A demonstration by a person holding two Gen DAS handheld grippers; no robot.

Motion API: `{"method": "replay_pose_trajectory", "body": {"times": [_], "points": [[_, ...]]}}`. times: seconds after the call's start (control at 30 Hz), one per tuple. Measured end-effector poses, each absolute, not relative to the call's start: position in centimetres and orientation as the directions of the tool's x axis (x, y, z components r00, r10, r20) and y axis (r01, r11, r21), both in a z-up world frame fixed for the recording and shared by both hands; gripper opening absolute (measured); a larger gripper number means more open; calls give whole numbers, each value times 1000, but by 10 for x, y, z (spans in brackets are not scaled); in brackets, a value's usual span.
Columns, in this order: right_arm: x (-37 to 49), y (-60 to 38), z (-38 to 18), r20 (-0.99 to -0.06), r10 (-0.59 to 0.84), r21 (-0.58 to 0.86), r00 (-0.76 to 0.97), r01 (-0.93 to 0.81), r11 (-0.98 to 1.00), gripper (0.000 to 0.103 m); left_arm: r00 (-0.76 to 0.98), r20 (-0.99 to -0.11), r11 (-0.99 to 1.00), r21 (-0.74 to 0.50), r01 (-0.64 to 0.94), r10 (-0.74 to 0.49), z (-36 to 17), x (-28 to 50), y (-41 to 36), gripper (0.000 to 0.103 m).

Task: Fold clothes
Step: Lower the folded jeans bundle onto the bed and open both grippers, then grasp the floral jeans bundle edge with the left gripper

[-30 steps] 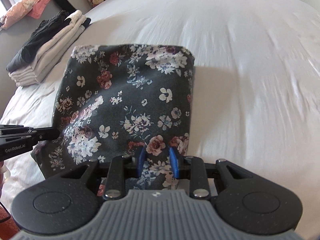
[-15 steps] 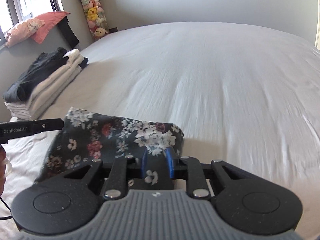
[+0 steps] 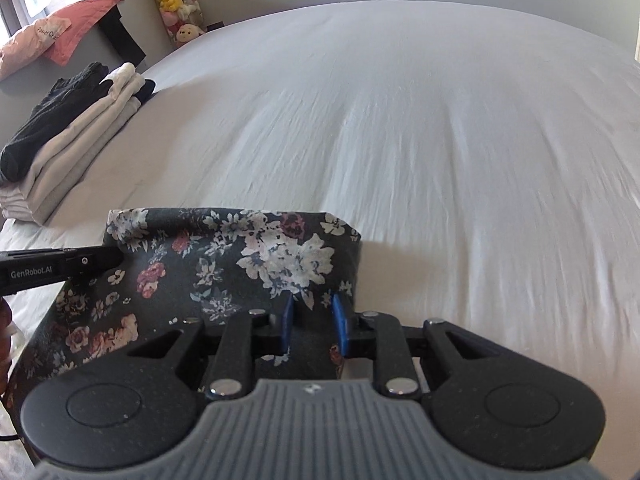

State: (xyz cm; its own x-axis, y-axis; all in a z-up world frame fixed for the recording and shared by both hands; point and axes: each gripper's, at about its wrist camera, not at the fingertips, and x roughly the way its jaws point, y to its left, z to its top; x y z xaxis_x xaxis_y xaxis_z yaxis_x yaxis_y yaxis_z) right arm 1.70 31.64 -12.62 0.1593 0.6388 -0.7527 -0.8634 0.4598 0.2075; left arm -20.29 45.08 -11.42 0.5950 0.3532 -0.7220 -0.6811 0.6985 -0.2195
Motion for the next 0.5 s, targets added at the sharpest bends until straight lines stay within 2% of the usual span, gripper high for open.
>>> {"method": "replay_pose_trajectory", "body": {"times": [0.2,0.23,0.3,0.33,0.37,0.4,0.5], "points": [[13,296,-104,-733,663,248,153,-847,470,28,605,-695,671,-237,-702,388,-80,-238,428,5],[12,293,-103,-734,662,252,151,-845,472,34,608,-694,657,-255,-709,387,-79,-245,428,11],[12,285,-101,-734,667,293,128,-827,481,37,619,-688,633,-295,-716,379,-78,-258,429,32],[15,281,-102,-734,670,324,109,-811,487,42,616,-696,613,-316,-724,369,-81,-260,434,54],[17,277,-104,-735,673,356,89,-794,493,46,612,-705,592,-336,-733,358,-83,-263,439,69],[20,274,-106,-736,673,382,70,-778,498,51,620,-711,570,-372,-732,332,-88,-264,444,69],[26,266,-116,-739,673,450,14,-733,510,52,646,-722,485,-484,-728,248,-109,-268,458,68]]}}
